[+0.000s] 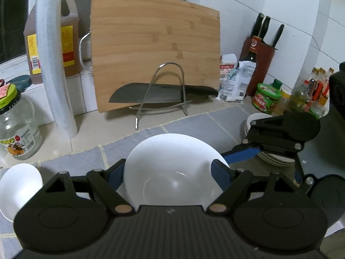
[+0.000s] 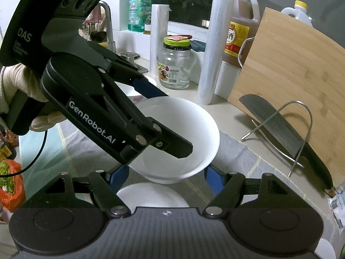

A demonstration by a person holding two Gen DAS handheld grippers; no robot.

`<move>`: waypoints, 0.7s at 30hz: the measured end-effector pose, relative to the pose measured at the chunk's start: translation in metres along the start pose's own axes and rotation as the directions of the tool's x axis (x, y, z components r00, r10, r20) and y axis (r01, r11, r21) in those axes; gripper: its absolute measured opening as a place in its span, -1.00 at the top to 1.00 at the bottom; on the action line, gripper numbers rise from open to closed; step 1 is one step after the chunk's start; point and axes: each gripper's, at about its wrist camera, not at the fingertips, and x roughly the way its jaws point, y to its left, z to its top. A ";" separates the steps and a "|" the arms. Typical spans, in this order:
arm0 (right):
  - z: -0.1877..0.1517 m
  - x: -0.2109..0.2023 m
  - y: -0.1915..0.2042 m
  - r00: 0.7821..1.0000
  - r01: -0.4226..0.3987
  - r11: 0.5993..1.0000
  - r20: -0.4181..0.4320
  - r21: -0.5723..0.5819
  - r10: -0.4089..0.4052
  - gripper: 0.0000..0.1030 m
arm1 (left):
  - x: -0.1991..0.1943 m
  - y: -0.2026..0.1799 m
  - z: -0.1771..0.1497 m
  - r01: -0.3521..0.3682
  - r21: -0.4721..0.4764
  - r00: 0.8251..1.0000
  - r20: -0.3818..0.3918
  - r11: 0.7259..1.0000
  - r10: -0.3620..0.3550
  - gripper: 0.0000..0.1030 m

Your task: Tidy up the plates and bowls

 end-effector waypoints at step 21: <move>-0.039 -0.031 -0.002 0.999 -0.040 0.999 -0.028 0.019 0.041 -0.56 | 0.003 -0.048 -0.022 0.009 -0.038 0.999 -0.037 0.999 -0.010 -0.62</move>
